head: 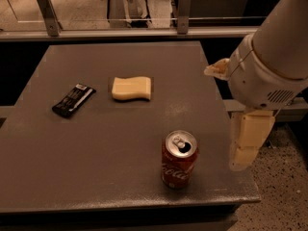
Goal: Pick coke can
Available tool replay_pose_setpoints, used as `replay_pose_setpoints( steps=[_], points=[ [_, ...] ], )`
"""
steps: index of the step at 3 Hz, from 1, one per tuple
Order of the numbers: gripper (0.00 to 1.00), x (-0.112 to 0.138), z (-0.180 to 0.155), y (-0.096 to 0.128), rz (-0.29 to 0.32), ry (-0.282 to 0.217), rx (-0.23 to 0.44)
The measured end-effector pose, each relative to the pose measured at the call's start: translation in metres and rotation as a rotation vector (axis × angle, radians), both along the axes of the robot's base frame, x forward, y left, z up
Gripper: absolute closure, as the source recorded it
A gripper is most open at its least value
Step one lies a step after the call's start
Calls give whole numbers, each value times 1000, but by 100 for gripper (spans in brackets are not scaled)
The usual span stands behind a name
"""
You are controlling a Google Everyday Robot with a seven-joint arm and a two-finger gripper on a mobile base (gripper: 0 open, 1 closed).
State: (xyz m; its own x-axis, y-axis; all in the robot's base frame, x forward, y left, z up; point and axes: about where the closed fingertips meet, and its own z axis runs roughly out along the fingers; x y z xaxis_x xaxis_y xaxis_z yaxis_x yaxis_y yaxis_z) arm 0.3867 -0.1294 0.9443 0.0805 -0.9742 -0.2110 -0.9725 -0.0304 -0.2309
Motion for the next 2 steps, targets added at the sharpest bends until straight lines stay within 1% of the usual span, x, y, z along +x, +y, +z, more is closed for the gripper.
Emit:
replay_pose_setpoints(
  steps=[1,2],
  points=[
    [0,-17,-16,31,109,57,-17],
    [0,-26,-28,50,175,103,-39]
  ],
)
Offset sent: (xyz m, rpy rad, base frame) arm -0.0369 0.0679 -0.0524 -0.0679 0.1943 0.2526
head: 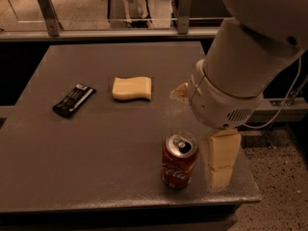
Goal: Pick coke can
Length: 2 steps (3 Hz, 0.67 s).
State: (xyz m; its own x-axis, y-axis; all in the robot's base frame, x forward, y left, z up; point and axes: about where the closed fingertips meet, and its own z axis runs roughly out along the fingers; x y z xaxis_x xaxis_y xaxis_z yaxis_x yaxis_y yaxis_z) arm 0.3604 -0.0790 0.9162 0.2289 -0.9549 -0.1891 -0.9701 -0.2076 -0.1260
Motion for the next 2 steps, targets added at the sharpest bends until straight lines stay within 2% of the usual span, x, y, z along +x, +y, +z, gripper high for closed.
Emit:
replay_pose_setpoints(
  steps=[1,2],
  points=[
    [0,-5,-7,11,38,25,-13],
    [0,-5,-7,11,38,25,-13]
  ],
)
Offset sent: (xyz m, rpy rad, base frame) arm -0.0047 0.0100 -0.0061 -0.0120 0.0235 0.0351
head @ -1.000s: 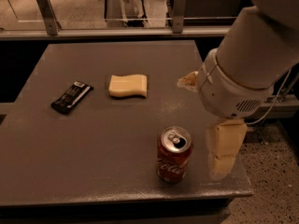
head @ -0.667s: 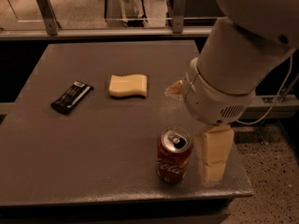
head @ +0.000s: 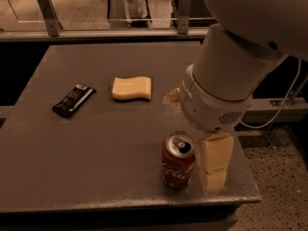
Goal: Pick coke can
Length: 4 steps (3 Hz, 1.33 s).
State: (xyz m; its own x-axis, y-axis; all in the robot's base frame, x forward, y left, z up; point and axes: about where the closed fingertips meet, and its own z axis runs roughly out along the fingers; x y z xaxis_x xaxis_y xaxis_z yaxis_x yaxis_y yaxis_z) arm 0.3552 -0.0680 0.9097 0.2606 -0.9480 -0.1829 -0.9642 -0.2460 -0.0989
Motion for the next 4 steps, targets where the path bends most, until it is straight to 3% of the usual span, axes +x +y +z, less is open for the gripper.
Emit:
replay_pose_setpoints(
  steps=[1,4],
  points=[
    [15,0,4,2,2,-15,2],
    [86,-3,22,12,11,-69,9]
  ],
)
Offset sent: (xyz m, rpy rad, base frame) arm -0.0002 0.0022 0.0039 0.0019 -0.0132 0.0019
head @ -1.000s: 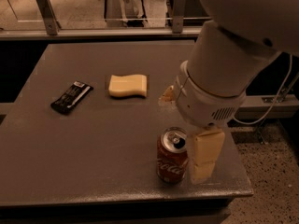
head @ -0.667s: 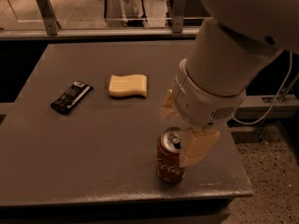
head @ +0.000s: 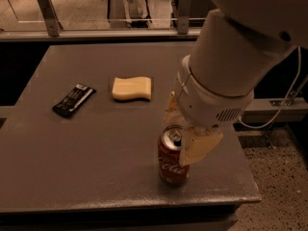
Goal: Pick coke can
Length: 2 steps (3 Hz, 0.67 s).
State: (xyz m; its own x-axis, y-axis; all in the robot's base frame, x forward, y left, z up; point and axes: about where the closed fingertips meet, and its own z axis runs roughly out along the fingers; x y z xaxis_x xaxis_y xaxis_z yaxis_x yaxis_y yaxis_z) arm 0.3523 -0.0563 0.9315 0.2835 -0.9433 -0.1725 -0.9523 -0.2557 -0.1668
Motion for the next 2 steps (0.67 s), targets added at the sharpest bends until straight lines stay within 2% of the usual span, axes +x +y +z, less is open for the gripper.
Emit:
replay_pose_setpoints(
  steps=[1,2],
  points=[
    [100,0,19,-1,-14,-42,13],
    [100,1,47,-1,-20,-101,29]
  ],
)
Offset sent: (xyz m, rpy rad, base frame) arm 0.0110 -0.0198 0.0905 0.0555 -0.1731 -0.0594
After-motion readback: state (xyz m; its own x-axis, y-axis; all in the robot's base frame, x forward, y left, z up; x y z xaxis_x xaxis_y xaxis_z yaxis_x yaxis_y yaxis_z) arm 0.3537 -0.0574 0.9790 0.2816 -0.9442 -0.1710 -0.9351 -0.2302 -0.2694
